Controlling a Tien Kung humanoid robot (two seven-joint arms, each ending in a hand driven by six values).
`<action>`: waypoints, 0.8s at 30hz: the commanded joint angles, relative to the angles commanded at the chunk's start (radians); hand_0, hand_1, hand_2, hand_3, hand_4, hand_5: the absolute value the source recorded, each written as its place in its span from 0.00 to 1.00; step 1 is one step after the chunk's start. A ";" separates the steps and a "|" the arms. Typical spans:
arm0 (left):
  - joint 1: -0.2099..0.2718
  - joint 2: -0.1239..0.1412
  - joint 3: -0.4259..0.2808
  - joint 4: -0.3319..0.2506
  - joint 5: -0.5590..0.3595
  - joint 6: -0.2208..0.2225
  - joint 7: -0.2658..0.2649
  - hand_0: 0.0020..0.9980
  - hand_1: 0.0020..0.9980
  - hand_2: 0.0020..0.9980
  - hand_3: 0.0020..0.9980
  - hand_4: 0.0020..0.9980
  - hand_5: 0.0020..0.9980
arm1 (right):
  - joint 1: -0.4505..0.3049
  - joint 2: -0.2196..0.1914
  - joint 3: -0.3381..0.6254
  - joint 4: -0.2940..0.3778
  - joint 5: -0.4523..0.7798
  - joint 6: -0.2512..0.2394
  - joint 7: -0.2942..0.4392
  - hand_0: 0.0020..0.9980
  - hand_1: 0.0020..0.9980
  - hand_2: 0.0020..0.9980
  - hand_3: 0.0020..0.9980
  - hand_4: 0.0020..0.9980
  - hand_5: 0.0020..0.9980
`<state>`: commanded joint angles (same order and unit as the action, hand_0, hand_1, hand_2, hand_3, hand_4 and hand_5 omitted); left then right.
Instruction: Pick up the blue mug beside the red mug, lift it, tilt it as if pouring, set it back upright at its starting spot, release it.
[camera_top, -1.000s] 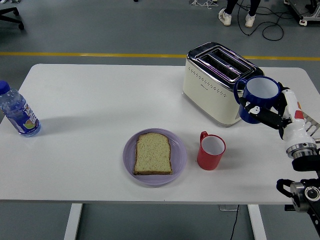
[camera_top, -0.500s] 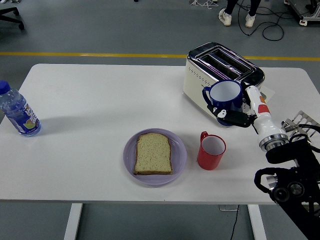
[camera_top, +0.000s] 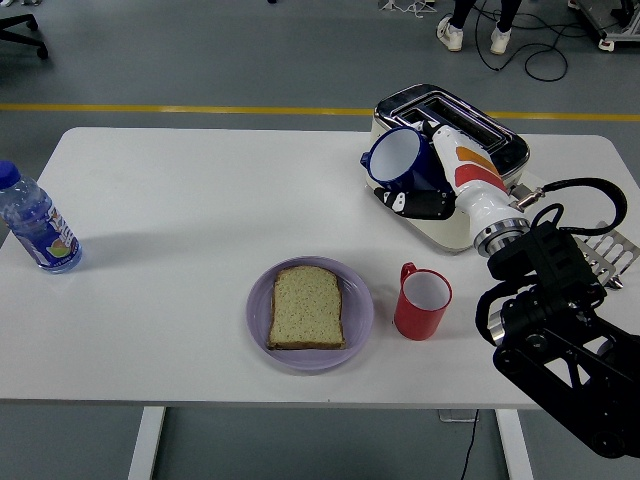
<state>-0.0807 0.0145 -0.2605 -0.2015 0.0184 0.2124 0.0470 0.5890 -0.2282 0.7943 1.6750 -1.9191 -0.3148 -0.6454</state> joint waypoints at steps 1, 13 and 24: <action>0.000 0.000 0.000 0.000 -0.001 0.000 0.000 0.63 0.65 0.65 0.51 0.24 0.86 | 0.016 -0.004 -0.020 -0.009 -0.015 0.011 0.000 0.31 0.31 0.50 0.54 0.68 0.00; 0.001 -0.001 -0.003 0.000 -0.006 0.001 0.000 0.63 0.65 0.65 0.51 0.24 0.86 | 0.172 -0.039 -0.241 -0.080 -0.123 0.097 0.000 0.32 0.31 0.50 0.54 0.67 0.00; 0.000 -0.001 -0.005 -0.001 -0.017 0.001 -0.001 0.63 0.65 0.65 0.51 0.24 0.86 | 0.341 -0.114 -0.492 -0.127 -0.256 0.151 0.000 0.32 0.31 0.50 0.54 0.67 0.00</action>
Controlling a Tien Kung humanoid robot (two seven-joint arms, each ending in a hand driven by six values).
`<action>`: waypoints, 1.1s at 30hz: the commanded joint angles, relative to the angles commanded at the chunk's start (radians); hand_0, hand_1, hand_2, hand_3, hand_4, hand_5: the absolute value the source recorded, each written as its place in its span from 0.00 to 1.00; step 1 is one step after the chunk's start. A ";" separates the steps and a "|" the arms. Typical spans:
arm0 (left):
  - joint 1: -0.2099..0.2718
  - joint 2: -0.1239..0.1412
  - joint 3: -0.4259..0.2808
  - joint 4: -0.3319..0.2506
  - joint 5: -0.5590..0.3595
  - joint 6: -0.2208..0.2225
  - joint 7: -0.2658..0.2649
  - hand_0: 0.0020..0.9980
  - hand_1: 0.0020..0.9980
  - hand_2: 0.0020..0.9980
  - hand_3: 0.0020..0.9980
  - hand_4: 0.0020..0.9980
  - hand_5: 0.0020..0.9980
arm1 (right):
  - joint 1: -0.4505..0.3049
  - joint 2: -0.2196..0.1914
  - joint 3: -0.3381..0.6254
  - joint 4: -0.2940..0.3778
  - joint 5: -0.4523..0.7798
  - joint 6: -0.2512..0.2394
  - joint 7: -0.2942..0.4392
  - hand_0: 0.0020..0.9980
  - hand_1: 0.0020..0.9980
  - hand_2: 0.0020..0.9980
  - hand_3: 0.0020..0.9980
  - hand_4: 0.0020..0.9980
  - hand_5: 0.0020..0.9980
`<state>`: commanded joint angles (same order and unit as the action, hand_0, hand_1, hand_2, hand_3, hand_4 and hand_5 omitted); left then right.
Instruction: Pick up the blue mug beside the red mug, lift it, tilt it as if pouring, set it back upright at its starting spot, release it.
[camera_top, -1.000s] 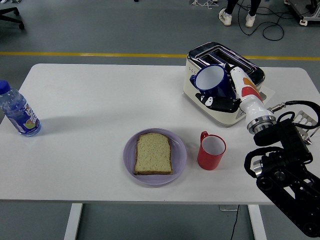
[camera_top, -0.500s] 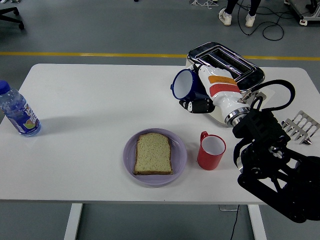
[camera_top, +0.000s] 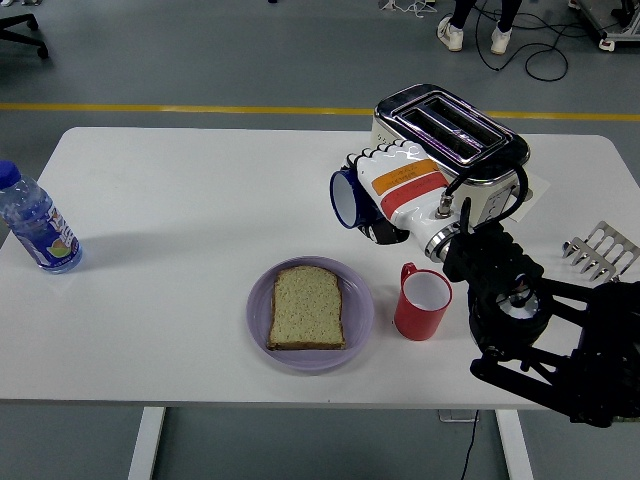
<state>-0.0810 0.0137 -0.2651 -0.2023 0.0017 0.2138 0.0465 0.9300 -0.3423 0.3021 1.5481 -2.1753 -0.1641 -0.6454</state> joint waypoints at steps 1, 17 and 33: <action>0.001 0.000 0.000 0.000 -0.001 0.000 0.000 0.63 0.65 0.65 0.51 0.24 0.86 | 0.010 -0.004 -0.013 -0.003 -0.002 0.003 0.000 0.32 0.31 0.50 0.54 0.67 0.00; 0.008 -0.003 0.005 0.000 -0.006 0.000 0.001 0.63 0.64 0.65 0.51 0.24 0.86 | 0.126 -0.020 -0.175 -0.010 -0.045 0.031 0.000 0.34 0.31 0.50 0.54 0.66 0.00; 0.022 -0.006 0.020 0.002 -0.011 -0.001 0.002 0.63 0.64 0.65 0.51 0.24 0.86 | 0.086 -0.026 -0.149 0.020 -0.006 -0.004 0.000 0.35 0.33 0.51 0.55 0.65 0.00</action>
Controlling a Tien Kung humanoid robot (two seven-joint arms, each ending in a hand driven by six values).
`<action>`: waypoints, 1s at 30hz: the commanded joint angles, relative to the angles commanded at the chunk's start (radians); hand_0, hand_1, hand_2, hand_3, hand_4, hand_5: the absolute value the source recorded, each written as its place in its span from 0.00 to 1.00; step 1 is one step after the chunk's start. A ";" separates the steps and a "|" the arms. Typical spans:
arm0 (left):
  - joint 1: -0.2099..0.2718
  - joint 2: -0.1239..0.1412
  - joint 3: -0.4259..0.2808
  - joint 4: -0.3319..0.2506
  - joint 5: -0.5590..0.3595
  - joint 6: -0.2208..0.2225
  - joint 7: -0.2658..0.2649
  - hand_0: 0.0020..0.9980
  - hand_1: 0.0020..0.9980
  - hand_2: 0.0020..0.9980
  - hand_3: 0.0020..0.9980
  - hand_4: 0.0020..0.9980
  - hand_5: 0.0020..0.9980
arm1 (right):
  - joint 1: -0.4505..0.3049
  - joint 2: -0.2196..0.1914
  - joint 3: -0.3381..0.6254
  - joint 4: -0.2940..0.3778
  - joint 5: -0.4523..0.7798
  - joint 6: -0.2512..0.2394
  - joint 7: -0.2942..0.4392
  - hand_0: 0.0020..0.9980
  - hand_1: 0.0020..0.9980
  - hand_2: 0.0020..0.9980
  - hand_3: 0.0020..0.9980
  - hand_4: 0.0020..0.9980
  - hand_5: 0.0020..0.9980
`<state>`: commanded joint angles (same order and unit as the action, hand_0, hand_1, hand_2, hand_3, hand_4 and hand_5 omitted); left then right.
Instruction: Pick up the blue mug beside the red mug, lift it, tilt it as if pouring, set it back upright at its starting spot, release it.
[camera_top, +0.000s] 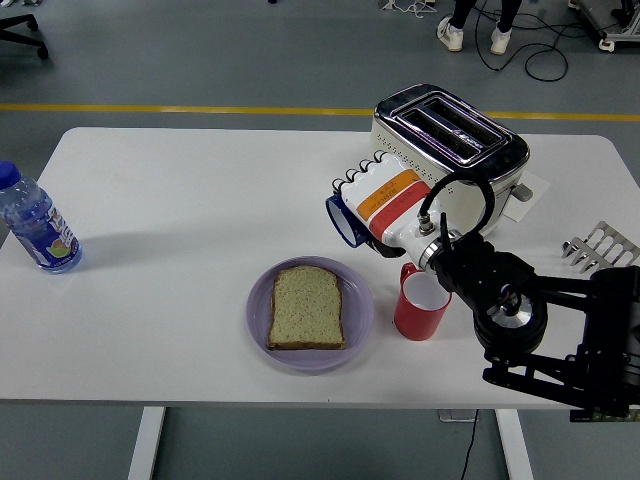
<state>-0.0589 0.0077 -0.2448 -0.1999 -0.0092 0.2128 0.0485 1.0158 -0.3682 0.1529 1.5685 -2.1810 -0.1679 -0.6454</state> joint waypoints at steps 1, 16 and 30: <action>0.000 0.000 0.000 0.000 0.000 0.000 0.000 0.63 0.64 0.65 0.51 0.24 0.86 | -0.004 -0.001 0.005 0.001 0.007 -0.006 0.000 0.35 0.33 0.51 0.55 0.65 0.00; 0.002 0.002 -0.012 0.000 0.016 -0.002 0.001 0.63 0.64 0.65 0.51 0.24 0.86 | -0.275 -0.032 0.376 0.088 0.428 -0.350 0.000 0.40 0.39 0.55 0.55 0.64 0.00; -0.010 0.006 -0.031 0.000 0.032 -0.003 0.001 0.63 0.64 0.65 0.51 0.24 0.86 | -0.564 0.021 0.838 0.150 0.779 -0.478 0.311 0.39 0.39 0.55 0.55 0.62 0.00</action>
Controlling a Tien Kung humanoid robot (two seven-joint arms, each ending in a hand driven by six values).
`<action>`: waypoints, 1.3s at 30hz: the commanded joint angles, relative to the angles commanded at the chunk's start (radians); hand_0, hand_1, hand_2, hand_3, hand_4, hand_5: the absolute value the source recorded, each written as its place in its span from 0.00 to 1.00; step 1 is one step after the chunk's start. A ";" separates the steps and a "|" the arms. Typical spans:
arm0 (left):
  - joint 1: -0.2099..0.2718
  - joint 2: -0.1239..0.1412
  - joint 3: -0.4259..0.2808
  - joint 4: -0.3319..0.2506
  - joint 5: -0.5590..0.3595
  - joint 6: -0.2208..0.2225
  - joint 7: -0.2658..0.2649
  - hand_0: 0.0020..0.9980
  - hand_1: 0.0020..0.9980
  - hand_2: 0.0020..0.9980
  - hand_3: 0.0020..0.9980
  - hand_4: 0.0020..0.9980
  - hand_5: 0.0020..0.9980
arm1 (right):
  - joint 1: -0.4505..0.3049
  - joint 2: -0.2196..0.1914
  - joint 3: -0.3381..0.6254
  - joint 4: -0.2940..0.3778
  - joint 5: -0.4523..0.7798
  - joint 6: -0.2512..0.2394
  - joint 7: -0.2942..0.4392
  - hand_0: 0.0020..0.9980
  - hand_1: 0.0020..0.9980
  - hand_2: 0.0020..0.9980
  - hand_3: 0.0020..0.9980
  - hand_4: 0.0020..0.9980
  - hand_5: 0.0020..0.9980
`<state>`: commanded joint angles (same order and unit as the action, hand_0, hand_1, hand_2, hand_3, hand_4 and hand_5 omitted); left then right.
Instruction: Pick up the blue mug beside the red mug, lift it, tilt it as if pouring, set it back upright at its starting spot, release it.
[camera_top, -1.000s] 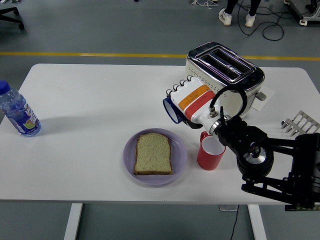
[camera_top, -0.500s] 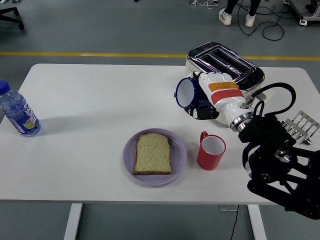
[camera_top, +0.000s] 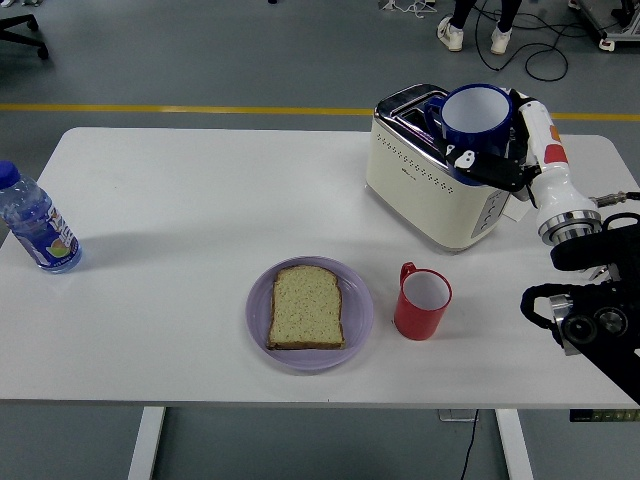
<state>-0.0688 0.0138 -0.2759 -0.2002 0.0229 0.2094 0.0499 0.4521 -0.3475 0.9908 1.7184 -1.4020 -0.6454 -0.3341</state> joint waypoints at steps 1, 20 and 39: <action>0.000 0.000 0.000 0.000 0.000 0.000 0.000 0.63 0.64 0.65 0.51 0.24 0.86 | -0.019 0.004 0.022 -0.003 0.016 0.000 0.022 0.39 0.39 0.55 0.55 0.62 0.00; -0.004 0.000 0.002 0.001 0.007 -0.001 0.000 0.63 0.64 0.65 0.51 0.24 0.86 | -0.244 0.095 0.224 -0.266 0.354 0.075 0.567 0.39 0.38 0.55 0.55 0.61 0.00; -0.005 -0.001 0.011 0.002 0.007 -0.001 0.001 0.63 0.64 0.65 0.51 0.24 0.86 | -0.300 0.147 0.213 -0.501 0.359 0.138 0.774 0.43 0.41 0.56 0.56 0.59 0.00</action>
<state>-0.0736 0.0123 -0.2650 -0.1983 0.0299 0.2089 0.0505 0.1522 -0.2002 1.2035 1.2174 -1.0430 -0.5069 0.4403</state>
